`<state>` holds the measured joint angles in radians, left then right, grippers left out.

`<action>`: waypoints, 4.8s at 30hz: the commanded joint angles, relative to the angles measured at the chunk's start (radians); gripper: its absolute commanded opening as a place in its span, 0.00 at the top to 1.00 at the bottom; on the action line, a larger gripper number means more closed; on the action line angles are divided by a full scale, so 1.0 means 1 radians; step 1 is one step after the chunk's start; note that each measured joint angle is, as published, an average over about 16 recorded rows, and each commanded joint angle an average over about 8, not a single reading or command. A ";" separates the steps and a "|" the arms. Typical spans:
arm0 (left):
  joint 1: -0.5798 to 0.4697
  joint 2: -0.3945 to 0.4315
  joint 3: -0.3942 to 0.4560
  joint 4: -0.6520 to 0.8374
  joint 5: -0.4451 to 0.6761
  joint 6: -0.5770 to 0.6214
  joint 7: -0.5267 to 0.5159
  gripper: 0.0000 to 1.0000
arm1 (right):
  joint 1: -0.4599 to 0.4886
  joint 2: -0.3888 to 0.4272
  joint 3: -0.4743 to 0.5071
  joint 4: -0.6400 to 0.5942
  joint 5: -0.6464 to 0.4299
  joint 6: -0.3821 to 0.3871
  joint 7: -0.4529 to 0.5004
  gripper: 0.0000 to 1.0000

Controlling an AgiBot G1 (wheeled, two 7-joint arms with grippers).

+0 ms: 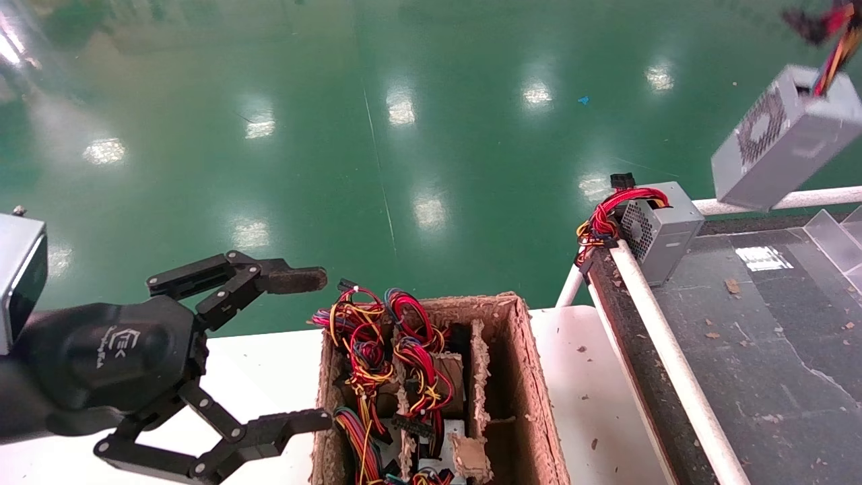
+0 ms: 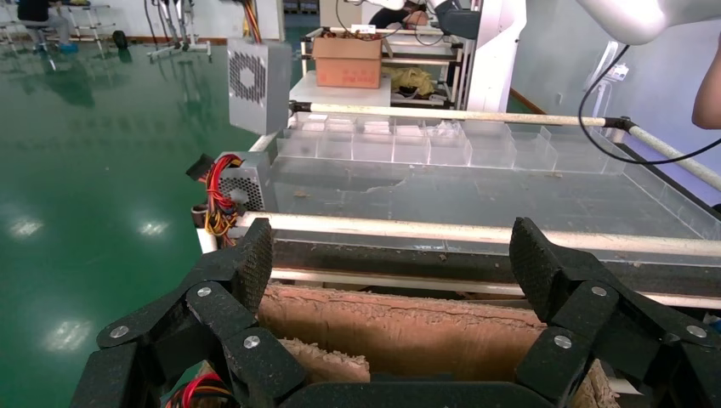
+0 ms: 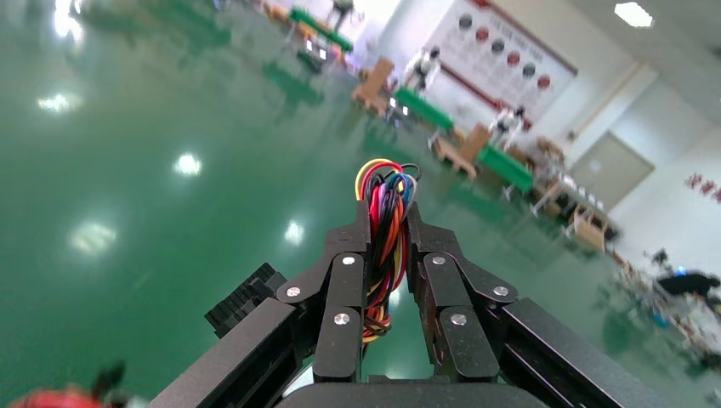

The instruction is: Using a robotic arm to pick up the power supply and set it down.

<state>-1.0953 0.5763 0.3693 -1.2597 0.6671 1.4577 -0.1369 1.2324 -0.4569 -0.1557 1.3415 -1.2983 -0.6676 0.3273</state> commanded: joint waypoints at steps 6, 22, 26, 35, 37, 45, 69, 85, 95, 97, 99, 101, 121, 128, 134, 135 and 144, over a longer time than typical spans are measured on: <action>0.000 0.000 0.000 0.000 0.000 0.000 0.000 0.00 | -0.111 0.048 0.004 0.001 -0.030 0.038 -0.003 1.00; 0.000 0.000 0.000 0.000 0.000 0.000 0.000 0.00 | -0.175 -0.038 -0.038 -0.018 -0.046 0.070 -0.016 1.00; 0.000 0.000 0.000 0.000 0.000 0.000 0.000 0.00 | -0.136 -0.078 -0.070 -0.035 -0.081 0.071 -0.006 1.00; 0.000 0.000 0.000 0.000 0.000 0.000 0.000 0.00 | -0.049 -0.157 -0.136 -0.100 -0.156 0.059 0.018 1.00; 0.000 0.000 0.000 0.000 0.000 0.000 0.000 0.00 | -0.032 -0.171 -0.147 -0.119 -0.169 0.054 0.024 1.00; 0.000 0.000 0.000 0.000 0.000 0.000 0.000 0.00 | 0.014 -0.208 -0.171 -0.170 -0.190 0.037 0.032 0.49; 0.000 0.000 0.000 0.000 0.000 0.000 0.000 0.00 | -0.005 -0.203 -0.161 -0.152 -0.140 -0.001 0.026 0.00; 0.000 0.000 0.000 0.000 0.000 0.000 0.000 0.00 | -0.045 -0.191 -0.151 -0.127 0.042 -0.213 -0.017 0.00; 0.000 0.000 0.001 0.000 0.000 0.000 0.000 0.00 | -0.071 -0.183 -0.145 -0.111 0.162 -0.354 -0.045 0.00; 0.000 0.000 0.001 0.000 0.000 0.000 0.000 0.00 | -0.076 -0.181 -0.144 -0.108 0.186 -0.382 -0.050 0.00; 0.000 0.000 0.001 0.000 0.000 0.000 0.000 0.00 | -0.081 -0.179 -0.143 -0.105 0.210 -0.410 -0.056 0.00; 0.000 0.000 0.001 0.000 -0.001 0.000 0.000 0.00 | -0.086 -0.178 -0.141 -0.102 0.234 -0.438 -0.062 0.00; 0.000 0.000 0.001 0.000 -0.001 0.000 0.000 0.00 | -0.138 -0.161 -0.129 -0.070 0.474 -0.719 -0.118 0.00; 0.000 0.000 0.001 0.001 -0.001 -0.001 0.000 0.00 | -0.154 -0.155 -0.125 -0.060 0.551 -0.808 -0.136 0.00; 0.000 0.000 0.001 0.001 -0.001 -0.001 0.000 0.00 | -0.161 -0.153 -0.123 -0.055 0.585 -0.848 -0.143 0.00; 0.000 0.000 0.001 0.001 -0.001 -0.001 0.000 0.00 | -0.162 -0.153 -0.122 -0.055 0.589 -0.851 -0.143 0.00; 0.000 0.000 0.001 0.001 -0.001 -0.001 0.001 0.00 | -0.161 -0.153 -0.122 -0.056 0.579 -0.839 -0.142 0.00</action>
<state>-1.0951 0.5759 0.3700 -1.2589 0.6662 1.4570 -0.1364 1.0715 -0.6098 -0.2781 1.2856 -0.7188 -1.5070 0.1856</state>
